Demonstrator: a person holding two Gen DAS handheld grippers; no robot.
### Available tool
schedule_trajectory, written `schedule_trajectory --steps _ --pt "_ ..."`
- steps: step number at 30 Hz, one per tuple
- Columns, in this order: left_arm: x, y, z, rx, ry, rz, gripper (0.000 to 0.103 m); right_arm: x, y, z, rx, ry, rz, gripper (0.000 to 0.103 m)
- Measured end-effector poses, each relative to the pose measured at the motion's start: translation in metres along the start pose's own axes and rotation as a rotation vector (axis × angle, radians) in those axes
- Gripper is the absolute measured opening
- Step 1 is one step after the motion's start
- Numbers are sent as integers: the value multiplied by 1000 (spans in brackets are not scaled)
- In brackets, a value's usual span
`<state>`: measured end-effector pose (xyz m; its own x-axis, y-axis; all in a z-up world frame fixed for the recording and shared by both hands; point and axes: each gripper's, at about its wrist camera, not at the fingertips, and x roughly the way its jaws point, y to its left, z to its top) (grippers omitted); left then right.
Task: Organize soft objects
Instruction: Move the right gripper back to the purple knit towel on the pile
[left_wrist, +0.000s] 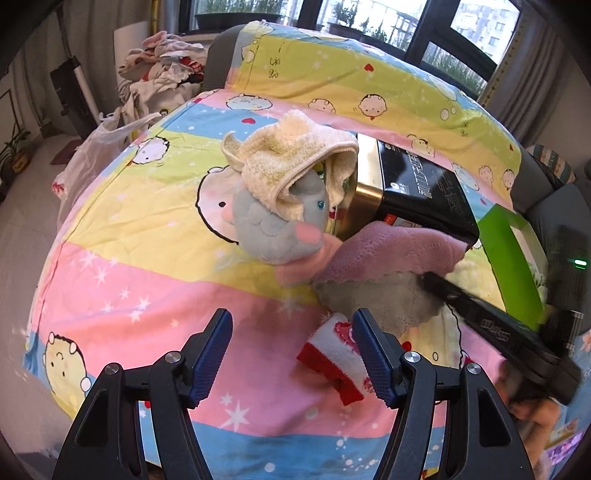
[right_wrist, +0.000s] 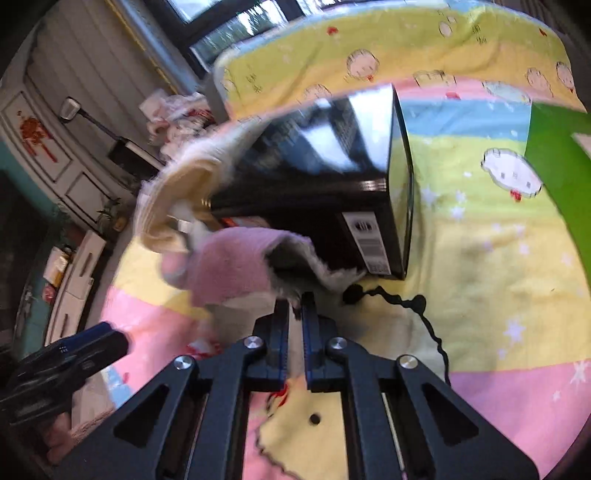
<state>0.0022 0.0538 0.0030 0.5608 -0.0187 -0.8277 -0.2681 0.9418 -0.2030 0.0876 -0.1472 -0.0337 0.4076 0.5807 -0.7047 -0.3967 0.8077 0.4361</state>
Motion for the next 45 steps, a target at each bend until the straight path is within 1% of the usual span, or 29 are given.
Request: schedule_trajectory --steps 1,3,6,7,8,9,10,12,13,14,16,18,19,21,23,25,28,34,36,38,41,45 --pt "0 0 0 -2 -1 -3 68 -15 2 1 -3 -31 24 6" --pt "-1 -1 0 -2 -1 -10 68 -32 4 3 -7 -69 43 6" --pt "-1 -2 0 -2 0 -9 68 -56 6 6 -3 -114 61 6" --pt "-1 -2 0 -2 1 -9 68 -64 5 7 6 -126 83 6" --pt "-1 -2 0 -3 0 -13 68 -67 4 7 7 -128 95 10" --pt "-1 -3 0 -4 1 -16 68 -67 5 8 0 -120 96 10" --pt "-1 -4 0 -3 3 -18 68 -66 6 9 -16 -101 71 12" --pt "1 -5 0 -2 10 -18 68 -60 3 10 -8 -89 30 30" --pt "1 -5 0 -2 14 -17 68 -55 -1 10 9 -79 20 58" --pt "2 -6 -1 -2 19 -15 68 -48 -4 10 35 -60 17 69" --pt "2 -5 -1 -6 20 -17 68 -38 -8 11 48 -38 25 68" --pt "2 -5 -1 -9 17 -18 68 -23 -8 13 54 -12 14 68" --pt "2 -4 0 -11 17 -14 68 -14 -9 14 73 3 15 66" --pt "3 -3 -1 -12 18 -4 68 -4 -11 14 91 18 45 51" --pt "4 -2 0 -18 21 1 68 7 -10 13 94 44 50 7" --pt "5 -1 1 -26 25 -7 68 9 -10 10 89 40 43 6" --pt "5 0 1 -27 26 -11 68 -6 -9 11 89 2 81 5" --pt "3 -2 2 -34 25 -28 68 -82 -5 19 74 -155 115 5" --pt "3 -4 2 -37 27 -38 68 -107 -4 21 58 -192 101 5" --pt "2 -8 2 -35 29 -48 68 -133 -5 23 40 -228 66 5" --pt "0 -16 1 -33 29 -68 68 -153 -11 25 38 -243 24 5" --pt "-3 -29 2 -30 26 -101 68 -176 -16 22 42 -289 8 5"
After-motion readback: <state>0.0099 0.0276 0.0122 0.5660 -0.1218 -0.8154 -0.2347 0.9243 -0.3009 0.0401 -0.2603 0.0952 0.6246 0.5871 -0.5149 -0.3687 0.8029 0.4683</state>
